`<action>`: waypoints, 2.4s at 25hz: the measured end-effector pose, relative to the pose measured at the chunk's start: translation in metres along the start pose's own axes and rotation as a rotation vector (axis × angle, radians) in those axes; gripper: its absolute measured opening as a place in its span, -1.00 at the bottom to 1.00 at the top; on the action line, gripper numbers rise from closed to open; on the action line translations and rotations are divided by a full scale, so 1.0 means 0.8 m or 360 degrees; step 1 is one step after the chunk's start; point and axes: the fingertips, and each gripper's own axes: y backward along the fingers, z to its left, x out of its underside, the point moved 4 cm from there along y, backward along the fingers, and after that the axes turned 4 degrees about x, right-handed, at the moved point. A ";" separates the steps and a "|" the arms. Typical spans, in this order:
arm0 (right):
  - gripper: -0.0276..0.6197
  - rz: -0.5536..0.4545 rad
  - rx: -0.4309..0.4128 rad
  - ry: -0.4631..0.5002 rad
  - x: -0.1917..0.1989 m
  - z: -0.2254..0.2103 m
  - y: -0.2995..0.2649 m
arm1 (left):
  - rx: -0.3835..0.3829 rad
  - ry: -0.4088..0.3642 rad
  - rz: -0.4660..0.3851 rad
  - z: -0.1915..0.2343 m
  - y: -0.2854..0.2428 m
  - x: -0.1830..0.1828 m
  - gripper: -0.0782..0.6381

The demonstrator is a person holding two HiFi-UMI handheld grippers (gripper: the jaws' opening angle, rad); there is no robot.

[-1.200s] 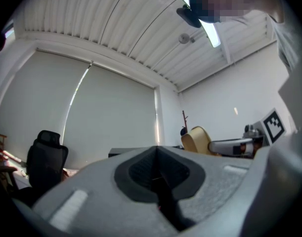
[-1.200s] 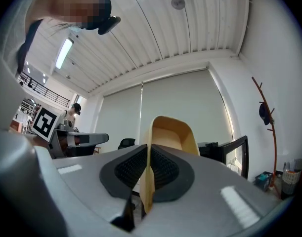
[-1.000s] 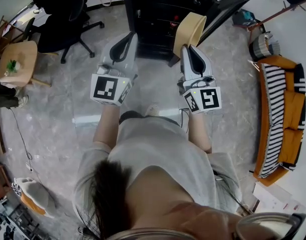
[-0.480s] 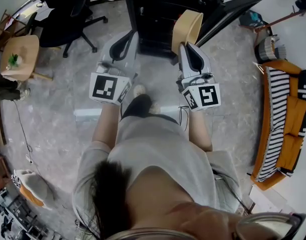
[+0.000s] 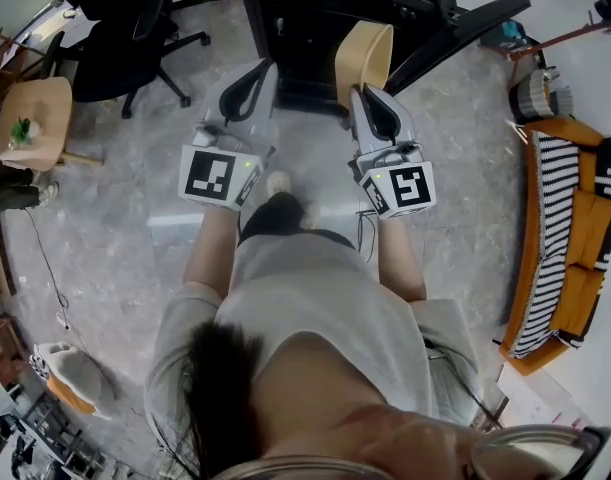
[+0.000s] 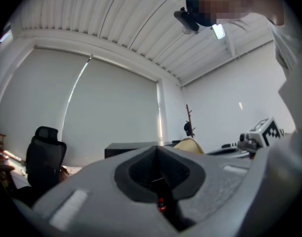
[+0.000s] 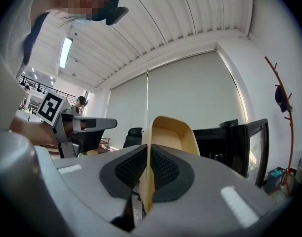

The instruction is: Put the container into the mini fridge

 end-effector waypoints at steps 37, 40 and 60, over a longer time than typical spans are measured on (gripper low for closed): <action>-0.86 0.0679 -0.0170 0.0183 0.221 -0.029 -0.155 | 0.0010 0.0128 0.0202 0.111 -0.045 0.146 -0.78; -0.86 0.0757 -0.0196 0.0267 0.237 -0.034 -0.166 | 0.0011 0.0148 0.0197 0.115 -0.048 0.149 -0.78; -0.85 0.1100 -0.0394 0.0870 0.328 -0.069 -0.230 | 0.0036 0.0181 0.0226 0.141 -0.066 0.185 -0.78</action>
